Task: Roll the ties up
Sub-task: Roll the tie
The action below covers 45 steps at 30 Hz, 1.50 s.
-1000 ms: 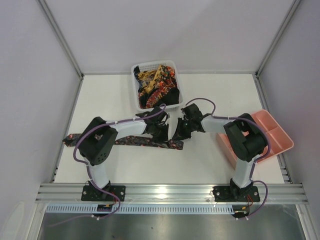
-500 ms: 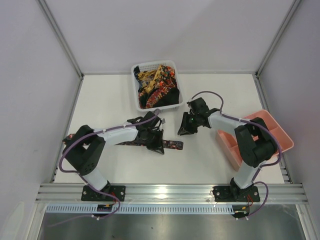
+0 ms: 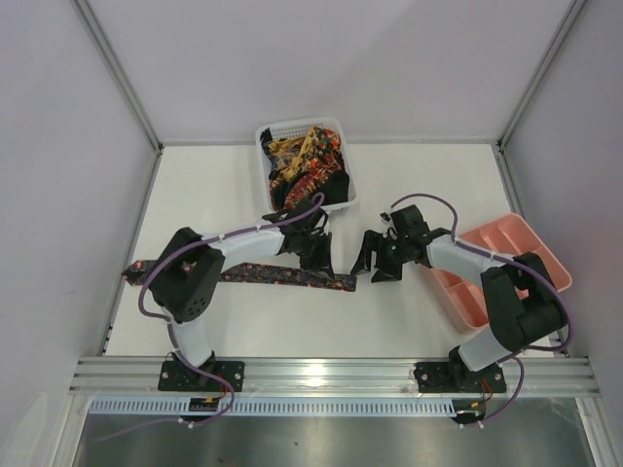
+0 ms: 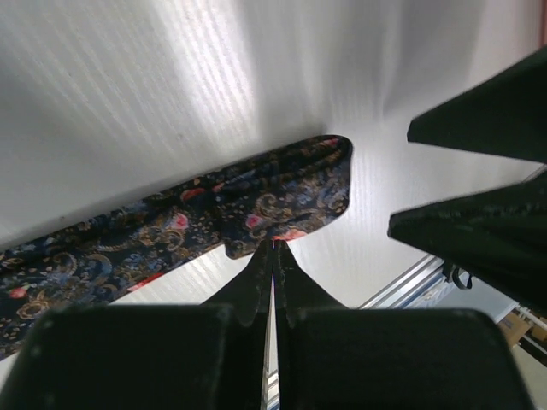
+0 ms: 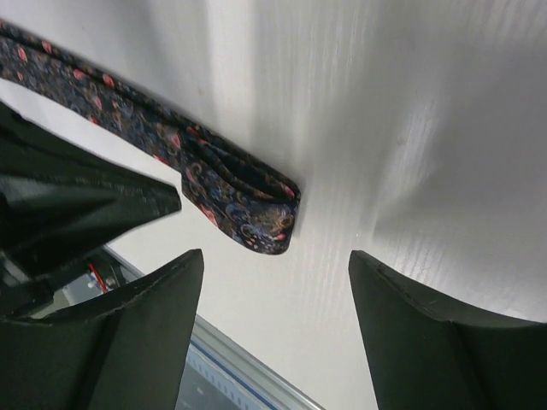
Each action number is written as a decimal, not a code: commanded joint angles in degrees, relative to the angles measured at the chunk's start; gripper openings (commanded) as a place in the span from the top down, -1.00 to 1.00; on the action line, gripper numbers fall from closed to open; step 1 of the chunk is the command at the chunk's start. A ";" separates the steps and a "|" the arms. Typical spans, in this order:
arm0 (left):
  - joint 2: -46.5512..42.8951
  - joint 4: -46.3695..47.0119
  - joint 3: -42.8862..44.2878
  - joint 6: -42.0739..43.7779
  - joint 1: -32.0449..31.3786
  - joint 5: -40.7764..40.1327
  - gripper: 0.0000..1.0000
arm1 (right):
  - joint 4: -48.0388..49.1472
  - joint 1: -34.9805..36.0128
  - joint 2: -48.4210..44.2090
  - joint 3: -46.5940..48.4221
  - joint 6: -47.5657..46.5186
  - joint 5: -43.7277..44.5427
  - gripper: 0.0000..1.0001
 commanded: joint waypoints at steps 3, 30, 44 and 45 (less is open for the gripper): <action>2.64 -0.91 3.00 1.87 1.29 0.10 0.97 | 6.72 -0.80 1.42 -2.41 0.04 -6.23 -0.51; 5.63 1.37 -0.08 2.75 2.96 -0.25 0.98 | 15.60 1.57 13.73 -1.98 2.94 -12.39 0.03; 6.42 2.43 -0.17 1.44 1.30 0.98 0.99 | 7.88 3.06 8.81 5.31 5.05 -14.76 0.94; 6.42 2.60 -0.17 1.35 1.21 0.90 0.98 | 7.69 3.85 8.89 5.67 5.31 -15.02 0.99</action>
